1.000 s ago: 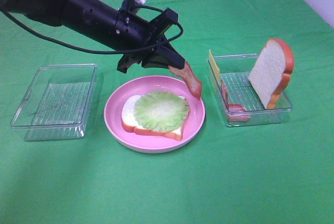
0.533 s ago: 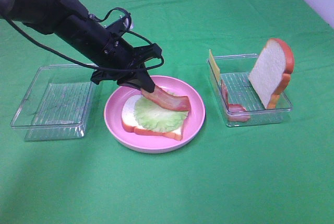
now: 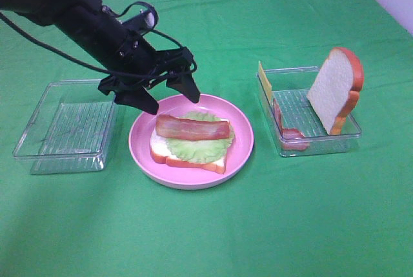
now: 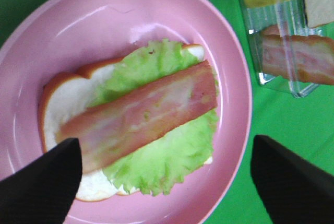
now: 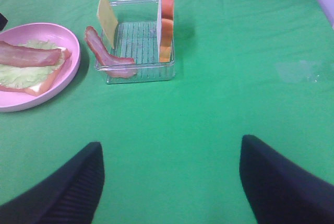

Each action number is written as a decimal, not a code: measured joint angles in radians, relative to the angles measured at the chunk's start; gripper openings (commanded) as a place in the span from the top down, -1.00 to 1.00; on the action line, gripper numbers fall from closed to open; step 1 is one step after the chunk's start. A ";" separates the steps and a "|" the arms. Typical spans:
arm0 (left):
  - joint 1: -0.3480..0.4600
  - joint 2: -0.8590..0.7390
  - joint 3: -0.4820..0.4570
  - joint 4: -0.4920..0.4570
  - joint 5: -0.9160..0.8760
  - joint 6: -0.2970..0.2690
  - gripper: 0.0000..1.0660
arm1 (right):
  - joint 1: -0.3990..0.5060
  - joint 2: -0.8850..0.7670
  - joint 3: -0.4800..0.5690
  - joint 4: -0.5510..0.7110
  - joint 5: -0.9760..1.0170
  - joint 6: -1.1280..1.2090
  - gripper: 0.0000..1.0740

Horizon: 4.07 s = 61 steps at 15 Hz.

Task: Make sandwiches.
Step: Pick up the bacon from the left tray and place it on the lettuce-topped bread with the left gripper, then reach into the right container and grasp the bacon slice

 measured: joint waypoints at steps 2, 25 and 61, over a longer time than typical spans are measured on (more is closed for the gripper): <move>0.000 -0.063 0.000 0.049 0.024 0.006 -0.72 | 0.000 0.000 0.000 0.000 0.000 0.000 -0.29; 0.000 -1.862 0.826 0.724 0.419 -0.228 -0.72 | 0.000 0.000 0.000 0.000 0.000 0.000 -0.29; 0.000 -2.069 0.970 0.691 0.287 -0.214 -0.72 | 0.178 1.600 -0.698 0.348 -0.199 -0.245 -0.29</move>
